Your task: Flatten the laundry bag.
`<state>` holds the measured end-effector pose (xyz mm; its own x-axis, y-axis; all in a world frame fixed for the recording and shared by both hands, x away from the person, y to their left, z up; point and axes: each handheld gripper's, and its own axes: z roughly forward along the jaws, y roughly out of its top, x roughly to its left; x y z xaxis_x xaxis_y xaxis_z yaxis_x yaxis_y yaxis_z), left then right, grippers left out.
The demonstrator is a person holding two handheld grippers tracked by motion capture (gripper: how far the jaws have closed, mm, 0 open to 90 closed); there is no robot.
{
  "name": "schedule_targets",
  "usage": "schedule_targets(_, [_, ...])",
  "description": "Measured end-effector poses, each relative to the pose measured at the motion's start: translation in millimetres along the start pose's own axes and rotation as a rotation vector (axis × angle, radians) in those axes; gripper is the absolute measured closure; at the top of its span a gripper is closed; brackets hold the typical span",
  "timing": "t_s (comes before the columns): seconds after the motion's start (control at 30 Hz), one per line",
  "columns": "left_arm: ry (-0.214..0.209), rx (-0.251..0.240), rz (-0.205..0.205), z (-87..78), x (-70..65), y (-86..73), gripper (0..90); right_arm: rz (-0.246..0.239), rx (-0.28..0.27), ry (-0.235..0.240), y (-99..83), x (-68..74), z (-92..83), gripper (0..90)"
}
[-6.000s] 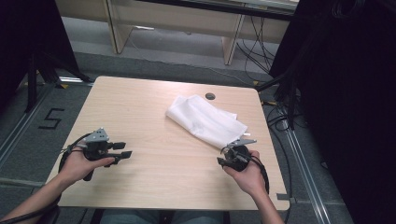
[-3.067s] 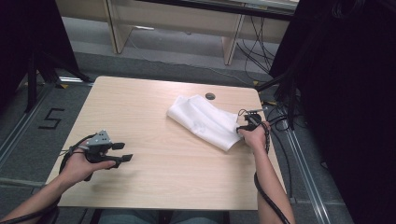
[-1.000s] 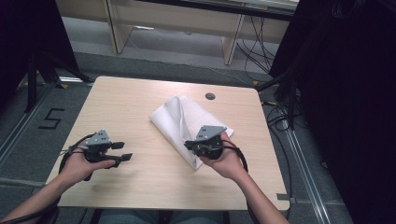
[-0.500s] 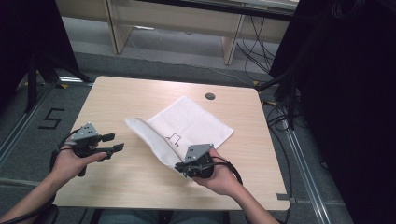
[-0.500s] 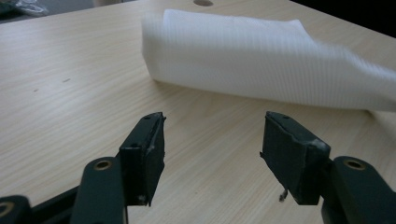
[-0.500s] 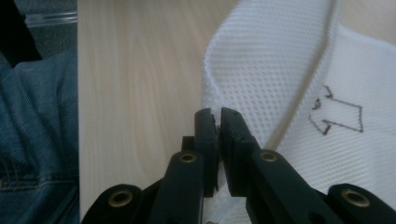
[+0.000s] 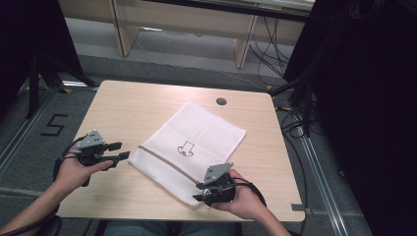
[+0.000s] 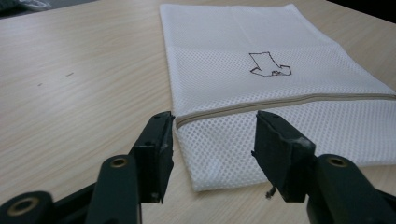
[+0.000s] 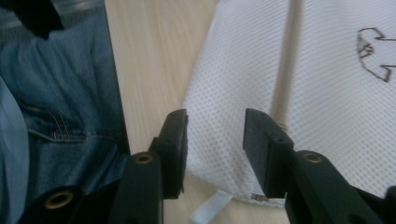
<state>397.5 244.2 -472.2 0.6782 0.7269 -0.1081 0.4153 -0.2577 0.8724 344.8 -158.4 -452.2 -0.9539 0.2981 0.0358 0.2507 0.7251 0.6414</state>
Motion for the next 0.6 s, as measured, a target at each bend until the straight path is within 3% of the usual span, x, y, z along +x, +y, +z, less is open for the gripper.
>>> schedule_targets(0.07, [0.006, 0.019, 0.022, 4.1, -2.5, 1.8, 56.1, 0.021, -0.033, -0.021, -0.3, -4.9, -7.1, 58.2])
schedule_targets(0.13, [0.021, 0.022, 0.04, 6.3, -3.8, 3.1, 68.0, 0.071, -0.038, -0.057, -0.7, -10.9, -13.1, 56.9])
schedule_targets(0.17, [0.027, 0.055, 0.075, 12.1, -6.2, 6.0, 71.6, 0.09, -0.05, -0.048, -0.7, -15.8, -13.9, 56.7])
schedule_targets(0.23, [0.012, 0.106, 0.089, 20.9, -7.4, 6.7, 76.7, 0.181, -0.034, -0.093, -0.7, -22.9, -14.7, 58.2])
schedule_targets(0.27, [-0.004, 0.158, 0.11, 25.9, -6.0, 6.5, 78.0, 0.212, -0.015, -0.121, -0.9, -27.1, -12.6, 61.0])
schedule_targets(0.3, [-0.012, 0.187, 0.098, 32.4, -7.3, 5.4, 78.9, 0.238, 0.028, -0.138, -0.5, -30.7, -10.8, 63.9])
schedule_targets(0.37, [-0.024, 0.247, 0.123, 44.0, -10.3, 4.5, 79.4, 0.301, 0.086, -0.163, -0.7, -38.6, -4.4, 72.3])
schedule_targets(0.43, [-0.025, 0.28, 0.139, 51.3, -14.4, 4.2, 80.5, 0.36, 0.133, -0.173, -1.0, -42.7, 2.4, 81.4])
schedule_targets(0.5, [-0.032, 0.305, 0.15, 56.0, -18.3, 4.0, 81.0, 0.382, 0.146, -0.196, -2.4, -47.9, 7.7, 90.0])
schedule_targets(0.6, [-0.044, 0.329, 0.146, 59.6, -21.2, 1.9, 81.2, 0.387, 0.172, -0.218, -2.9, -53.3, 11.4, 90.0])
